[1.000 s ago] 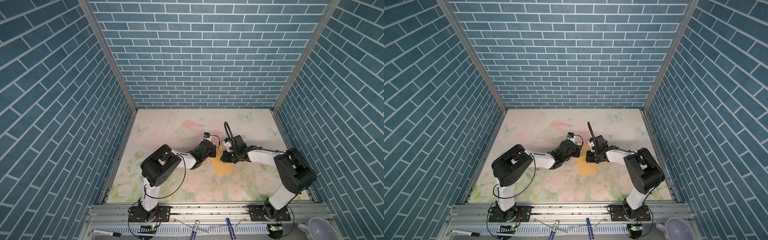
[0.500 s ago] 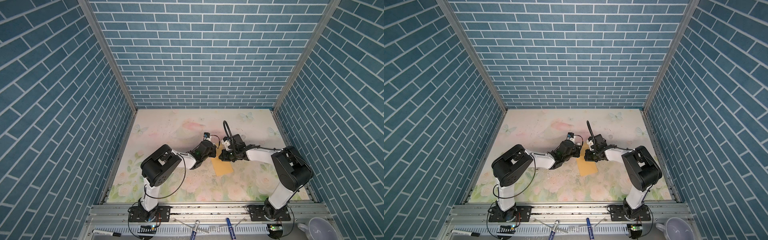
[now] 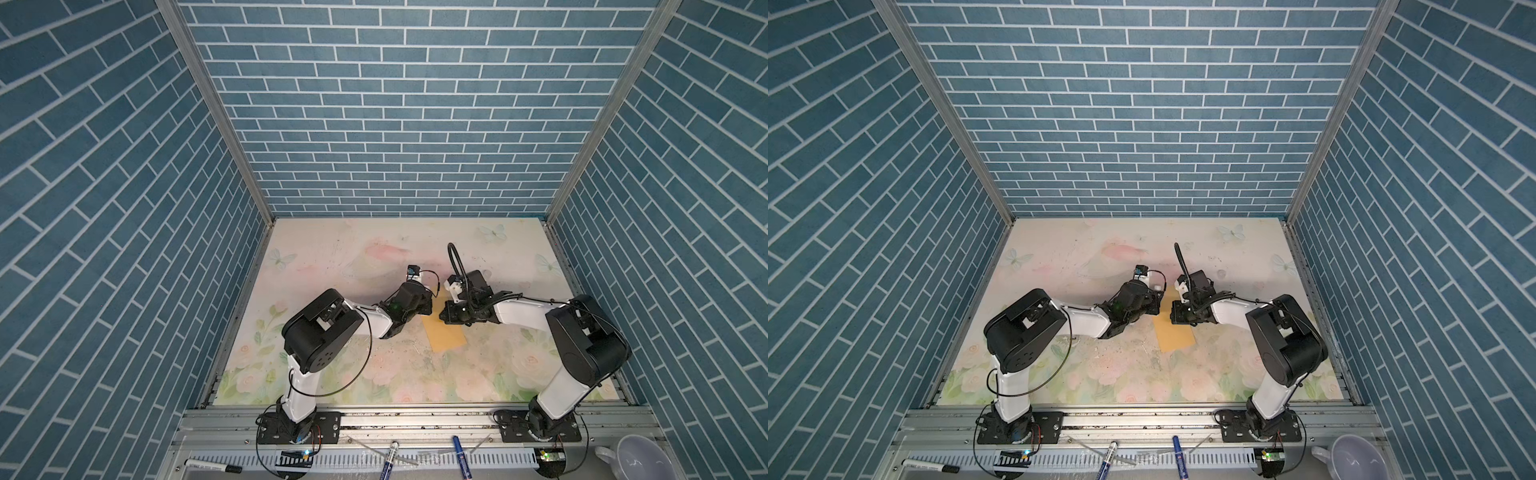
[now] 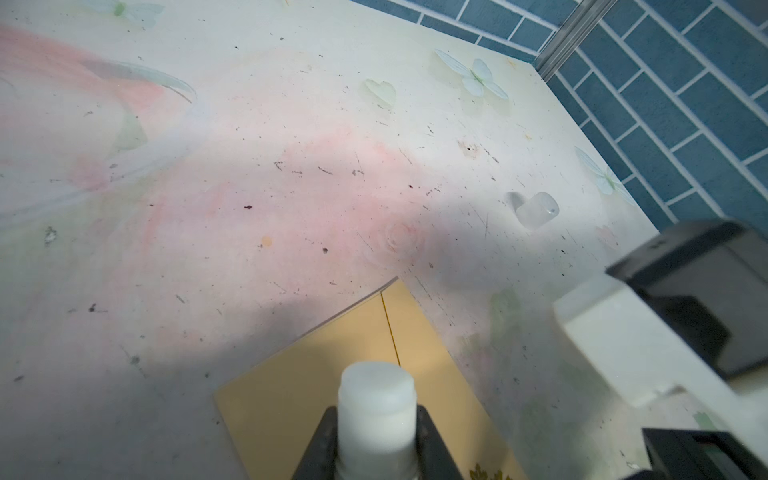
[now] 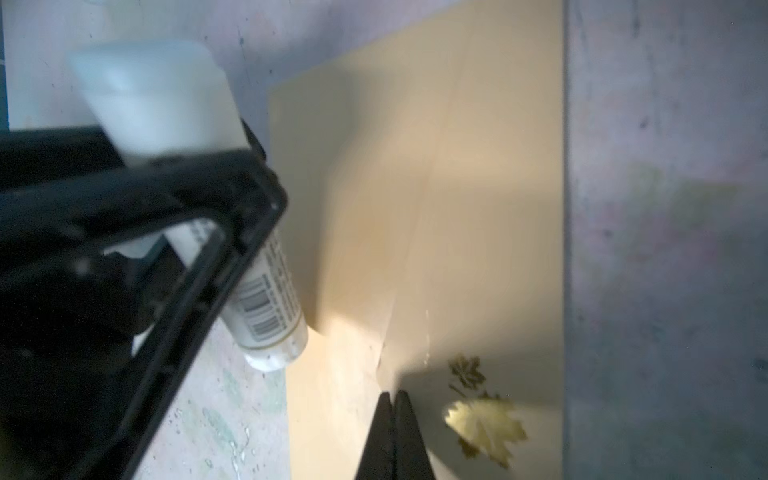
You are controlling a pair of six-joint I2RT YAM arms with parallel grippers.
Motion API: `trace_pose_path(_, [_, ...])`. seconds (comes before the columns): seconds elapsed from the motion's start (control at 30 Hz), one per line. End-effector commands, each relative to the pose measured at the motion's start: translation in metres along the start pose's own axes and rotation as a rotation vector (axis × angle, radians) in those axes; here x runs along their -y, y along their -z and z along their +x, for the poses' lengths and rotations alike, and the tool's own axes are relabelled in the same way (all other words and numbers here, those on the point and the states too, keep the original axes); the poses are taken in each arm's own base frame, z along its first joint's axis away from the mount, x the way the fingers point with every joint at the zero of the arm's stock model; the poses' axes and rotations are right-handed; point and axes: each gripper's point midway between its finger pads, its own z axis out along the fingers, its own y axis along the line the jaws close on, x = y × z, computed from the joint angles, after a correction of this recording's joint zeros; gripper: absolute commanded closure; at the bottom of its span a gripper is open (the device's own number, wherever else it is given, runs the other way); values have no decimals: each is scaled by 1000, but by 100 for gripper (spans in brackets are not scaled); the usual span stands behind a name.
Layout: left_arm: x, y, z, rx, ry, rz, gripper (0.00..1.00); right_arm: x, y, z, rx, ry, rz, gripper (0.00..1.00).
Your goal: Place the letter into the envelope and seal it
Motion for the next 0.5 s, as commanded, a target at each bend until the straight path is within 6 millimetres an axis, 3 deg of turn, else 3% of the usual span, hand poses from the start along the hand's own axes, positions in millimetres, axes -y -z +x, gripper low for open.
trace_pose_path(0.0, [-17, -4, 19, -46, -7, -50, 100, 23, 2, 38, -89, -27, 85, 100])
trace_pose_path(0.23, [-18, -3, 20, -45, -7, -53, 100, 37, 8, 62, -109, -49, 128, 100])
trace_pose_path(0.47, [-17, -3, 20, -43, -3, -47, 100, 37, 10, 59, -105, -44, 137, 100])
